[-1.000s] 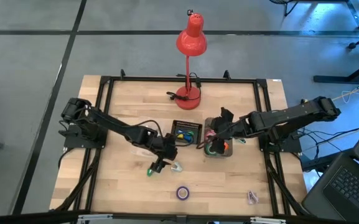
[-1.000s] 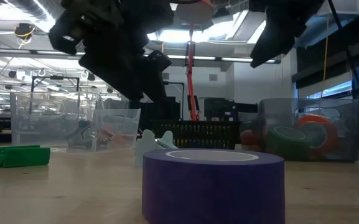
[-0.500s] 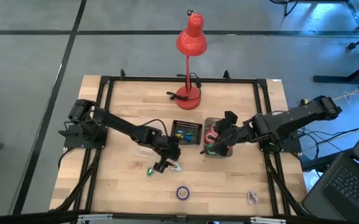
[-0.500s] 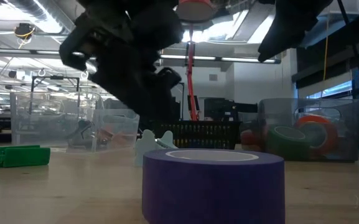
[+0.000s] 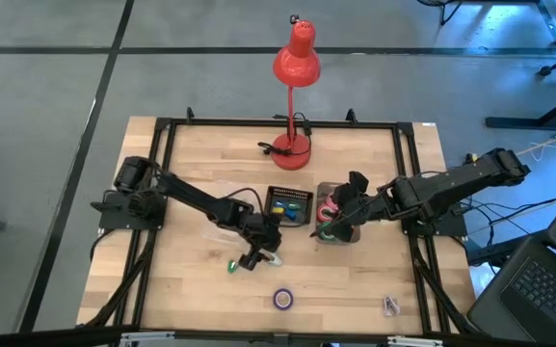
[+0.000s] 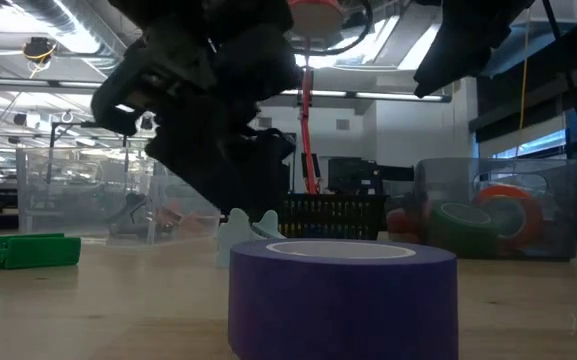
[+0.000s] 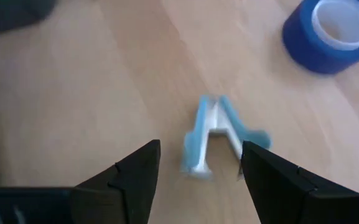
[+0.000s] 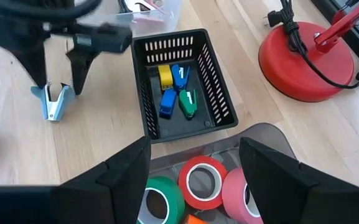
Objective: Pick and place Stapler, Stapler remover, tape
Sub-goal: Put the light blue staple remover into the transparent bin
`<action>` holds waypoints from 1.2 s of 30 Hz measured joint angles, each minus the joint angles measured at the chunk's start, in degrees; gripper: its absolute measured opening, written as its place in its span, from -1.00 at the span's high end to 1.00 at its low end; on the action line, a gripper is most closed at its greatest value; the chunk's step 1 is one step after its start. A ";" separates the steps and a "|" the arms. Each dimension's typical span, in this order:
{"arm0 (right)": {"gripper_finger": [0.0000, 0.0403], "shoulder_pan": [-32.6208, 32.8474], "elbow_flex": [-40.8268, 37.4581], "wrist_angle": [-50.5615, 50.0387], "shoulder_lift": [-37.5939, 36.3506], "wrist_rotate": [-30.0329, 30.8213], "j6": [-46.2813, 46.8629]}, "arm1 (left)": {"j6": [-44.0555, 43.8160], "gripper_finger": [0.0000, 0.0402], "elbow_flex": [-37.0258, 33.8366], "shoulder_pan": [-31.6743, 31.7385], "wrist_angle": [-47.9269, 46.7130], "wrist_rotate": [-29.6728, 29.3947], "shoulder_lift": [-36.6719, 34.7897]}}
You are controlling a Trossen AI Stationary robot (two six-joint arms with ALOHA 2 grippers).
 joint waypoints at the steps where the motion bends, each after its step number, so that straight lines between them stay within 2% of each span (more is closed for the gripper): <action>1: -0.22 0.00 0.00 0.07 0.01 -0.01 0.00 | -0.23 -0.07 0.02 0.00 1.56 1.09 0.57; 7: -0.22 0.00 0.00 -0.02 0.00 -0.02 -0.02 | -0.29 -0.02 0.03 0.00 3.06 0.27 1.80; 10: -0.22 0.00 0.00 -0.08 0.01 -0.04 -0.04 | -0.37 0.10 0.04 0.00 3.16 0.25 1.51; 13: -0.22 0.00 0.00 -0.10 0.02 -0.04 -0.02 | -0.37 0.32 0.04 -0.02 2.41 0.41 1.47; 19: -0.22 0.00 0.00 -0.12 0.02 -0.04 -0.02 | -0.49 0.91 0.22 -0.01 -1.10 1.08 1.23; 24: -0.22 0.00 0.00 -0.10 0.02 -0.04 -0.04 | -1.38 0.98 1.43 -0.45 -3.61 1.19 0.82; 30: -0.22 0.00 0.00 -0.50 0.02 -0.04 0.09 | -1.29 0.98 7.48 -1.38 -15.47 -0.42 -4.25; 36: -0.22 0.00 0.00 -1.07 0.02 -0.04 0.24 | -0.04 0.98 8.13 -3.07 -26.28 -11.97 -13.76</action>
